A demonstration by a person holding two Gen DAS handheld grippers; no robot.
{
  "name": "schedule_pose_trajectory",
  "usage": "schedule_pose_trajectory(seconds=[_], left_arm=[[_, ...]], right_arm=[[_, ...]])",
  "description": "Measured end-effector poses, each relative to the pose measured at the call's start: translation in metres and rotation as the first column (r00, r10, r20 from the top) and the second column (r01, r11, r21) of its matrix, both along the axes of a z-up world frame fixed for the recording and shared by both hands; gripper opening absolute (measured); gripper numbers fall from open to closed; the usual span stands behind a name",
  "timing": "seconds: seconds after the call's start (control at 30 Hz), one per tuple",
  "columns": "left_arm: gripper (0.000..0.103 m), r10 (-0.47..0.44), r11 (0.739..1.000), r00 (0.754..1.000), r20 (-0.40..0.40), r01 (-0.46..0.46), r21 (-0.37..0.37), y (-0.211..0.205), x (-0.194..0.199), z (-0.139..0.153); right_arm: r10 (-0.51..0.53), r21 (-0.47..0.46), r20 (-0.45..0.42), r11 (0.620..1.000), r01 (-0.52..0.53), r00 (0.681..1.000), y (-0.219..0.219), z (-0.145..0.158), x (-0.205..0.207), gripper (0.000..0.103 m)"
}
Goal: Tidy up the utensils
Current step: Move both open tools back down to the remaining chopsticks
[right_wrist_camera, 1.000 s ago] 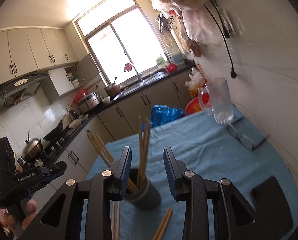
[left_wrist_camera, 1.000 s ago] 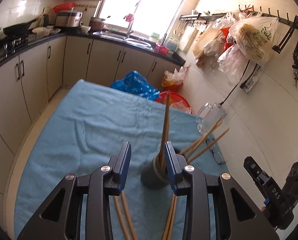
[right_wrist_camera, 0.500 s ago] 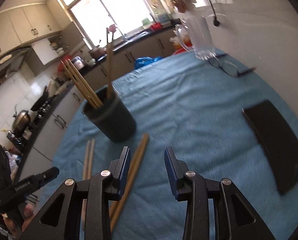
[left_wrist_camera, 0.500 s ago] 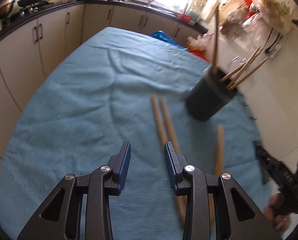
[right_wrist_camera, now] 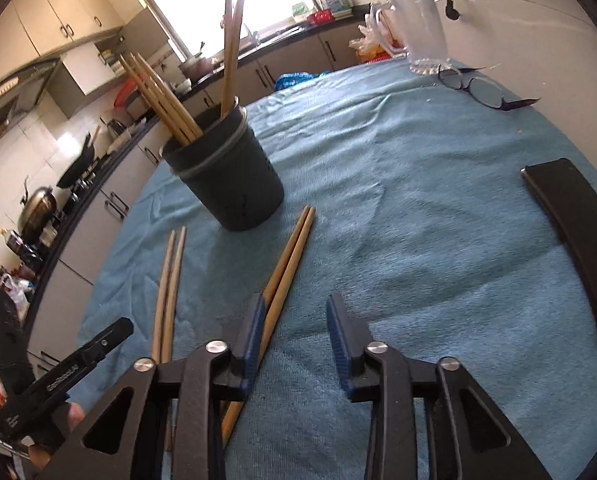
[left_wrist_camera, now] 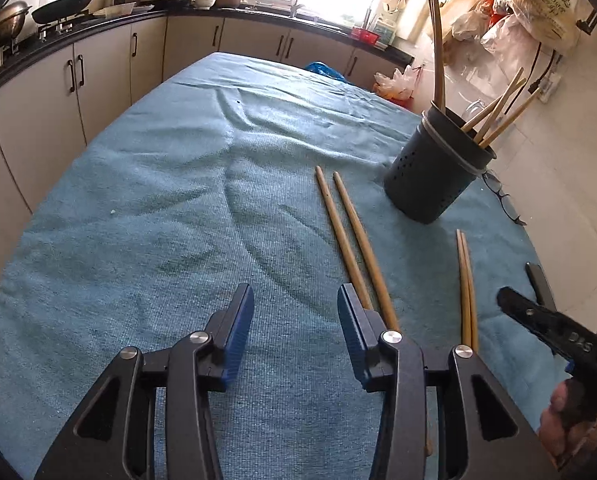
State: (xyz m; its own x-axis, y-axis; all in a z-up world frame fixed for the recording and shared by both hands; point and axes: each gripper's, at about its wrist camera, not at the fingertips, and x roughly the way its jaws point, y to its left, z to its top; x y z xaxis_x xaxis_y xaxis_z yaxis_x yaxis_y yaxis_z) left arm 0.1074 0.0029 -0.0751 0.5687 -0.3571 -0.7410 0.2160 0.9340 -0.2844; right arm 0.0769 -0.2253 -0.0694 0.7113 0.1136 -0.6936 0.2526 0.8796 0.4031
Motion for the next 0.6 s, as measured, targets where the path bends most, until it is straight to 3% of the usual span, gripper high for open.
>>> schedule_pose_trajectory(seconds=[0.17,0.3,0.6], left_arm=[[0.042,-0.002,1.0,1.0,-0.014,0.001,-0.025,0.001,0.004,-0.001],[0.042,-0.003,0.999,1.0,-0.019,0.003,-0.039,0.003,0.005,-0.001],[0.042,-0.005,0.999,1.0,-0.023,0.004,-0.047,0.004,0.006,-0.002]], right_arm=[[0.031,-0.045,-0.039,0.998,-0.033,0.999,0.015,-0.004,0.017,0.026],[0.026,-0.096,-0.087,0.995,-0.035,0.996,0.024,-0.008,0.028,0.016],[0.032,-0.189,-0.135,0.98,-0.057,0.99,0.031,-0.004,0.044,0.016]])
